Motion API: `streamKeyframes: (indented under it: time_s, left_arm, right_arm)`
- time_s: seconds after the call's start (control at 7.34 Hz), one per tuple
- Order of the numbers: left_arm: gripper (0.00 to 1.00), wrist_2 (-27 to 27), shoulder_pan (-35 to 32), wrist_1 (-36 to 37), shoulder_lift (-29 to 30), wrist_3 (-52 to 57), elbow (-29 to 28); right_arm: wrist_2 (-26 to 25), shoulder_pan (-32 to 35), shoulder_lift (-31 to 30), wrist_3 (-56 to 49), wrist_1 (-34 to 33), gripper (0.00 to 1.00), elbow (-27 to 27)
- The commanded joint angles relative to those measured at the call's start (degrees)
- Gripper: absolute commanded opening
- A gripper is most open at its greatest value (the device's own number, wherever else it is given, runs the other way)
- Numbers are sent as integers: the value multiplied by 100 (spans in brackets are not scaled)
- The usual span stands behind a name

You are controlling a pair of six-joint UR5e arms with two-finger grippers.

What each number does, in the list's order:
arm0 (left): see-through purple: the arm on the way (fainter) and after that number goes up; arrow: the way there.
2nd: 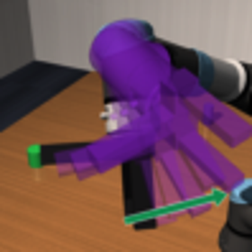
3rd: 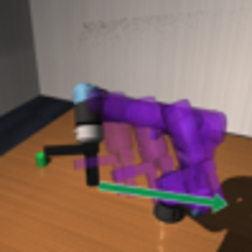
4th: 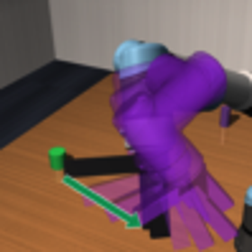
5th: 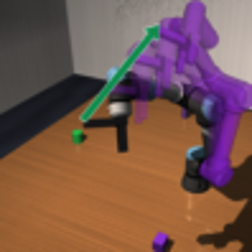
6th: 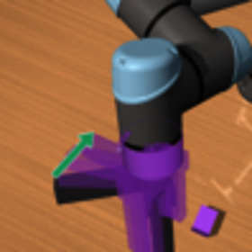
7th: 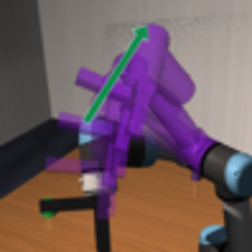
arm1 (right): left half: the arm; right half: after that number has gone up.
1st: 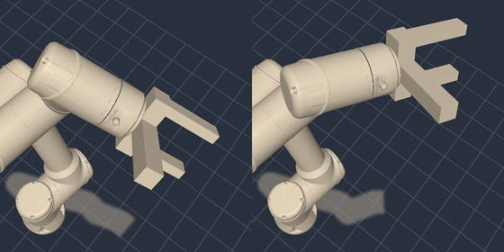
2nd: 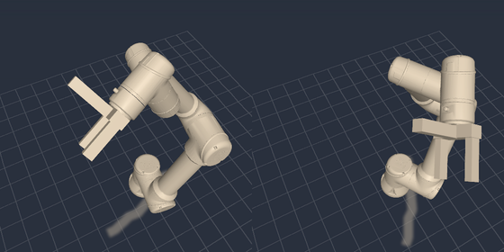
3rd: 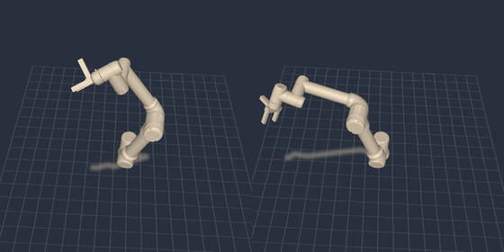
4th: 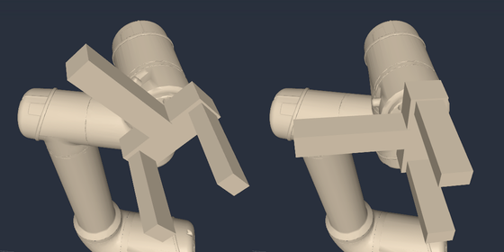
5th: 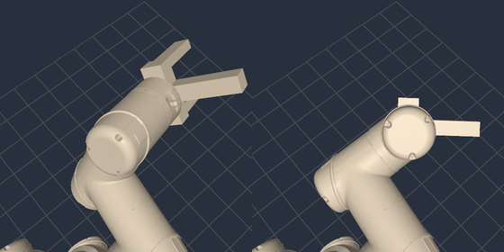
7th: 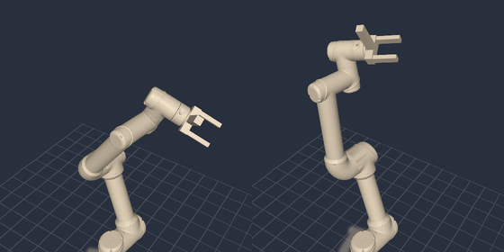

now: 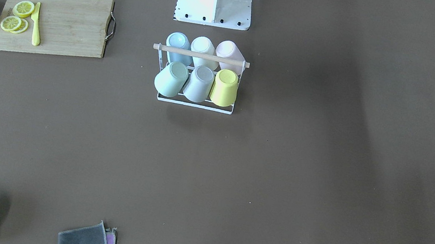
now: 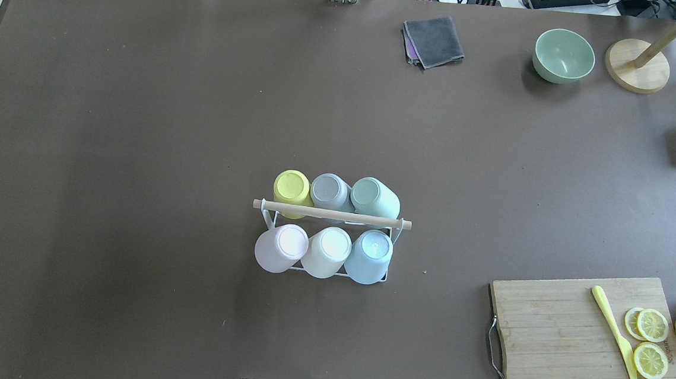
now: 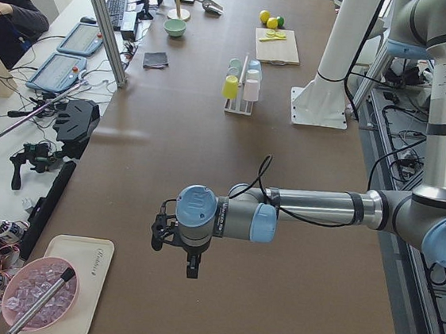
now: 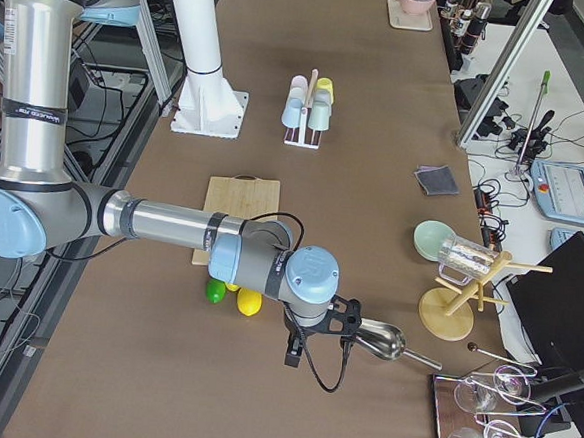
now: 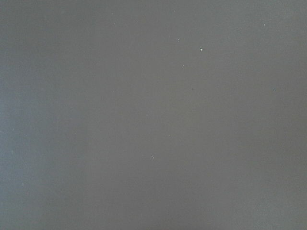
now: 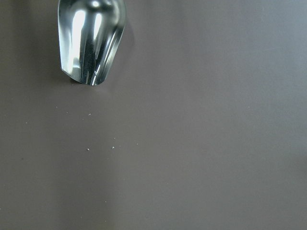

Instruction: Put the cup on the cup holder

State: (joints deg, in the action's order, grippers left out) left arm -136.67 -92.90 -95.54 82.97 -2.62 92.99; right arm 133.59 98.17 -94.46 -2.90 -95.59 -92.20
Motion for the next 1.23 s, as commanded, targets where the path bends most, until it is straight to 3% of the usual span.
streamKeyframes:
  time_s: [0.0,1.09]
  left_arm:
    - [99,0,0,0,9,7,0]
    - [99,0,0,-288,35,-2,-105]
  right_arm:
    - [-9,0,6,0,5,100,1]
    - [0,0,-3,-27,5,100,45]
